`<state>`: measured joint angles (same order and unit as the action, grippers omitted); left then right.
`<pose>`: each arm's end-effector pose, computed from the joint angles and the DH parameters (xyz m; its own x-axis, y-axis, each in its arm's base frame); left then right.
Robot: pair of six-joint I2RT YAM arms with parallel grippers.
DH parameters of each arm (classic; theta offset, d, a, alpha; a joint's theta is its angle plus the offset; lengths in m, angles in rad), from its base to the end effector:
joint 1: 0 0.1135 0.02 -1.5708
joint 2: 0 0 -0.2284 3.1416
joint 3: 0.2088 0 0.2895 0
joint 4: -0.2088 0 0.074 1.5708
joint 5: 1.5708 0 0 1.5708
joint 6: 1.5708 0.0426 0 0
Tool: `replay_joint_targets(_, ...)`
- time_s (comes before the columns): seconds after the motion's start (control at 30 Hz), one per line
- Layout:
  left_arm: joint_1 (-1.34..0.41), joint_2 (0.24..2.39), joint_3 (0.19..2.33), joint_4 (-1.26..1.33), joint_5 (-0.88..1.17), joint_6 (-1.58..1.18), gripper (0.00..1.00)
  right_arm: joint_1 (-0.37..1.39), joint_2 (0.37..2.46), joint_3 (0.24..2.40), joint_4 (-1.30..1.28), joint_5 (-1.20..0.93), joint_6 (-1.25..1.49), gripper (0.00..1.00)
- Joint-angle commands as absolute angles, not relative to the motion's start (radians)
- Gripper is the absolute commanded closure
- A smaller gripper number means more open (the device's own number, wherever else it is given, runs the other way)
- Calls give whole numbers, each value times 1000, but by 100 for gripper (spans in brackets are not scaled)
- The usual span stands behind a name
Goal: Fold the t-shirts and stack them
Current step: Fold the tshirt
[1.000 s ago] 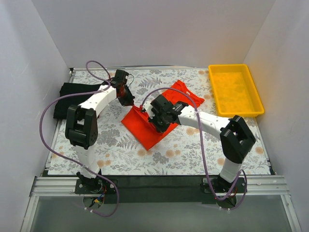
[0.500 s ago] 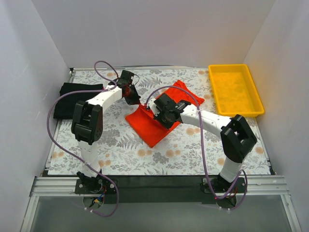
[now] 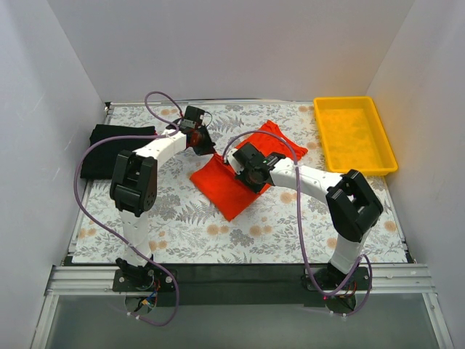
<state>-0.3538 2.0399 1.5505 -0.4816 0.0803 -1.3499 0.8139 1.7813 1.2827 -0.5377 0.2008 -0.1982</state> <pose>0.4371 -0.1651 0.1409 -0.5481 -0.8343 -0.0591 -0.6705 0.4805 -0.5653 0.2837 0.2879 0.1545 -0.4528 -0.7604 -0.4656 -0.7464 0.6089 -0.2686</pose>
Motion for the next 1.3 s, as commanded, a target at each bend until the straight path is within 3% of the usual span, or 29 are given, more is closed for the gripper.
replay_joint_targets(0.0,-356,2020,1542,-426,81,-1341,100,804,1793,1259,-508,248,-202,99)
replay_joint_targets(0.23,-359,2071,1528,-388,78,-1335,100,793,1828,1244,-474,284,-199,98)
replay_joint_targets(0.3,-362,2074,1526,-382,77,-1328,93,792,1841,1253,-472,304,-190,96)
replay_joint_targets(0.33,-362,2072,1531,-382,69,-1327,91,792,1841,1258,-474,311,-189,93)
replay_joint_targets(0.37,-362,2062,1531,-383,68,-1327,88,792,1836,1261,-476,319,-184,84)
replay_joint_targets(0.47,-362,2022,1528,-388,52,-1330,68,792,1807,1284,-479,348,-167,68)
replay_joint_targets(0.5,-362,1985,1525,-388,49,-1330,50,792,1796,1288,-477,360,-161,65)
replay_joint_targets(0.57,-364,1942,1502,-393,31,-1335,30,792,1763,1301,-477,359,-143,56)
replay_joint_targets(0.63,-364,1870,1485,-411,14,-1335,22,792,1741,1315,-477,330,-135,53)
replay_joint_targets(0.83,-373,1688,1301,-431,-57,-1339,24,792,1681,1310,-445,129,-104,54)
replay_joint_targets(1.0,-382,1664,1134,-407,-9,-1361,53,792,1701,1276,-387,-8,-98,70)
replay_joint_targets(1.27,-385,1755,1072,-384,-6,-1367,59,733,1810,1269,-351,-22,-124,74)
